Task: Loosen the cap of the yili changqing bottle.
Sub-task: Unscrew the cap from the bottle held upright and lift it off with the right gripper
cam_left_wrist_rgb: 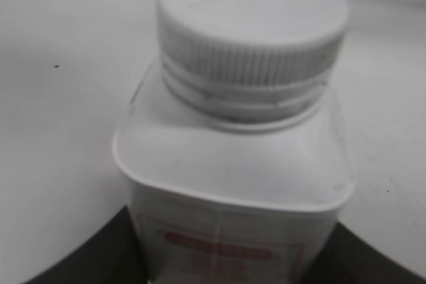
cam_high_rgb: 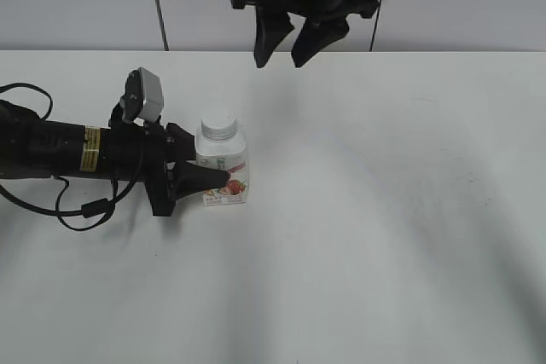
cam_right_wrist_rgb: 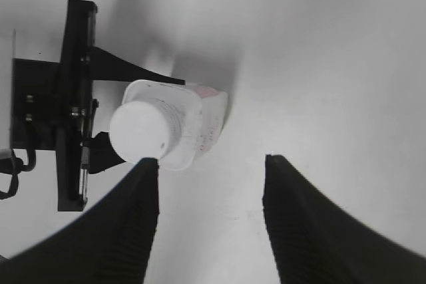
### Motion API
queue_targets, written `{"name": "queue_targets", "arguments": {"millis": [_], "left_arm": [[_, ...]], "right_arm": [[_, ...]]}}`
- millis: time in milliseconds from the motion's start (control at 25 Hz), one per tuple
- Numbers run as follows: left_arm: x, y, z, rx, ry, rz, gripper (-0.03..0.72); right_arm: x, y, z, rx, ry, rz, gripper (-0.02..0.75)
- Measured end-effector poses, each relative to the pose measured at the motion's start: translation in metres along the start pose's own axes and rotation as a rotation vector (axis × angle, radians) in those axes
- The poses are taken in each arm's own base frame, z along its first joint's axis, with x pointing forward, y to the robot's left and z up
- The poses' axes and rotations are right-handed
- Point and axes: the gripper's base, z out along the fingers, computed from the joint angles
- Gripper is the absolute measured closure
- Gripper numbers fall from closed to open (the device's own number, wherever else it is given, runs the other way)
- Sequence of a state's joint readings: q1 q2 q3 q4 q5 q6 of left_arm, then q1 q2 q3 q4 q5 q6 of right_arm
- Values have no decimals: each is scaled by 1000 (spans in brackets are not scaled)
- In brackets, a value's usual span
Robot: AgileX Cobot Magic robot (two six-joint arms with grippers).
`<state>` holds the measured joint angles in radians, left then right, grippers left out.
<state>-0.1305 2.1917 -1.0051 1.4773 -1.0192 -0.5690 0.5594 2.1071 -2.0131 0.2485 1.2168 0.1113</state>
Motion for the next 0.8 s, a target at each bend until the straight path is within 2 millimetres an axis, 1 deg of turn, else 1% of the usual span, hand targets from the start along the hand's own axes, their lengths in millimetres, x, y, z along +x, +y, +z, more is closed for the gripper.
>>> {"name": "queue_targets", "arguments": {"millis": [120, 280, 440, 520, 680, 800], "left_arm": [[0, 0, 0, 0, 1, 0, 330], [0, 0, 0, 0, 1, 0, 330], [0, 0, 0, 0, 1, 0, 330], [0, 0, 0, 0, 1, 0, 330], [0, 0, 0, 0, 1, 0, 330], [0, 0, 0, 0, 1, 0, 330]], "right_arm": [[-1, 13, 7, -13, 4, -25, 331], [3, 28, 24, -24, 39, -58, 331], [5, 36, 27, -76, 51, -99, 329], [6, 39, 27, -106, 52, -125, 311], [8, 45, 29, -117, 54, -184, 242], [9, 48, 33, -115, 61, -224, 226]]}}
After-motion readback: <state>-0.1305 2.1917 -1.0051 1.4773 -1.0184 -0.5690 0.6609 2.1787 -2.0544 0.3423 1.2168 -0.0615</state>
